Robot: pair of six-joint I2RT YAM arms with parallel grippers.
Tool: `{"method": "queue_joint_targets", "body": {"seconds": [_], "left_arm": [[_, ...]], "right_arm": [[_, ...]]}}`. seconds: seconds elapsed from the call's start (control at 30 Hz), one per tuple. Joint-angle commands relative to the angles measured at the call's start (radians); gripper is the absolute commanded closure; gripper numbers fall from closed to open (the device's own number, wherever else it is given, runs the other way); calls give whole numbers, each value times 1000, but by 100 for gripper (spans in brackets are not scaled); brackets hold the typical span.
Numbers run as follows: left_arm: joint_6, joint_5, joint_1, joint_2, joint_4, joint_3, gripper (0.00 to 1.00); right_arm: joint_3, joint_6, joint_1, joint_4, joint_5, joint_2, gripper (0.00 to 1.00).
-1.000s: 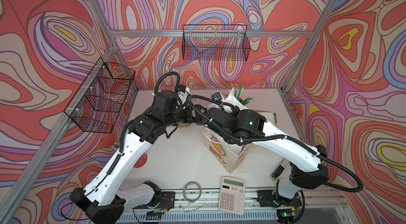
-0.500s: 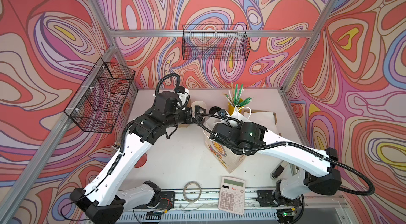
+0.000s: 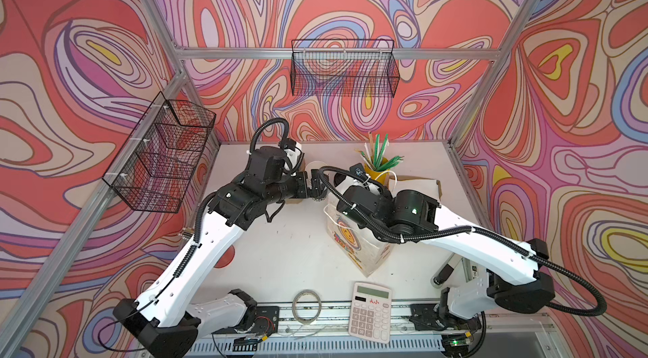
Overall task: Pack a coffee takeout order
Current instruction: Place the napkin in the takeout bag, then press the napkin into the takeout bag.
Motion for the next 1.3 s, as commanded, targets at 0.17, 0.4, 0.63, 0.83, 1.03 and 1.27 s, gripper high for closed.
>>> {"method": "queue_joint_targets", "body": {"seconds": [0.17, 0.4, 0.63, 0.83, 1.03, 1.27], "left_arm": [[-10, 33, 5, 17, 17, 7, 0], [-14, 57, 5, 30, 22, 5, 0], [-18, 68, 5, 29, 24, 1, 0], [-13, 67, 5, 32, 18, 8, 0], [-10, 83, 5, 58, 18, 27, 0], [-10, 87, 5, 64, 27, 33, 0]], "right_arm": [[-25, 100, -64, 29, -19, -173, 23], [-144, -24, -333, 110, -299, -274, 28], [-226, -67, -401, 170, -435, -266, 54], [-229, -69, -401, 146, -479, -270, 87], [-200, -41, -401, 76, -496, -297, 62], [-199, -18, -401, 62, -549, -352, 49]]}}
